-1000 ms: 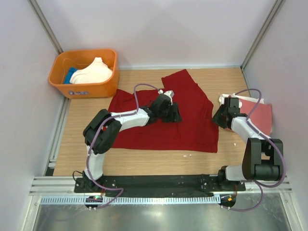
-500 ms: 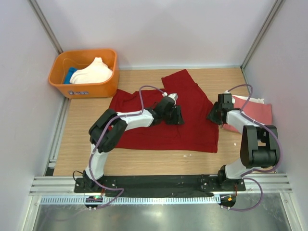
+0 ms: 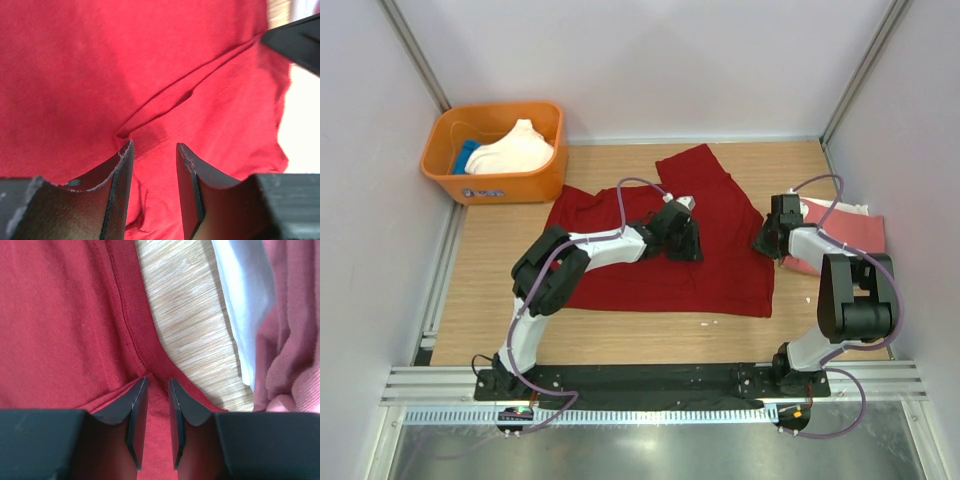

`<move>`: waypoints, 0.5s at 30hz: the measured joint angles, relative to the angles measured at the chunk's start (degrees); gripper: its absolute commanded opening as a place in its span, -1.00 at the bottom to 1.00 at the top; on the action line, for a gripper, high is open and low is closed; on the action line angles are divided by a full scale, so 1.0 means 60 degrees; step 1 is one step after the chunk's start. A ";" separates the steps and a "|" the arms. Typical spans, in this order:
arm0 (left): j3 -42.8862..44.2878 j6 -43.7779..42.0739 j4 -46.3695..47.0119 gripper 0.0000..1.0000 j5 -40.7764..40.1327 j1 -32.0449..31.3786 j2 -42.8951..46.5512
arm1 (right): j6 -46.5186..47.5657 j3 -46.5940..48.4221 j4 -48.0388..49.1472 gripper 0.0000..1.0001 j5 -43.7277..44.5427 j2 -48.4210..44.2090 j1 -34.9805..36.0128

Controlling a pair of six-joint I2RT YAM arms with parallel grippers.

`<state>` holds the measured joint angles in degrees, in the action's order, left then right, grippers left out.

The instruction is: Fold and stack the t-shirts

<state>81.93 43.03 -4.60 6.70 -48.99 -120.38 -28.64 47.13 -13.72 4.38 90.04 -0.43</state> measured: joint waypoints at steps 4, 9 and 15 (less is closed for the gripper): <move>0.0004 -0.0007 -0.0262 -0.17 -0.0189 -0.0018 -0.0033 | 0.0018 0.0004 0.0018 -0.95 -0.0015 0.0004 0.0000; 0.0051 -0.0029 -0.0426 -0.17 -0.0321 -0.0022 -0.0033 | 0.0004 0.0004 0.0058 -0.98 -0.0018 -0.0004 0.0000; 0.0062 -0.0073 -0.0495 0.07 -0.0466 -0.0040 -0.0011 | 0.0004 0.0004 0.0069 -0.98 -0.0004 -0.0248 0.0000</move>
<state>82.30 42.59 -7.57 3.90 -49.23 -120.44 -28.62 47.16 -13.30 4.36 88.55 -0.43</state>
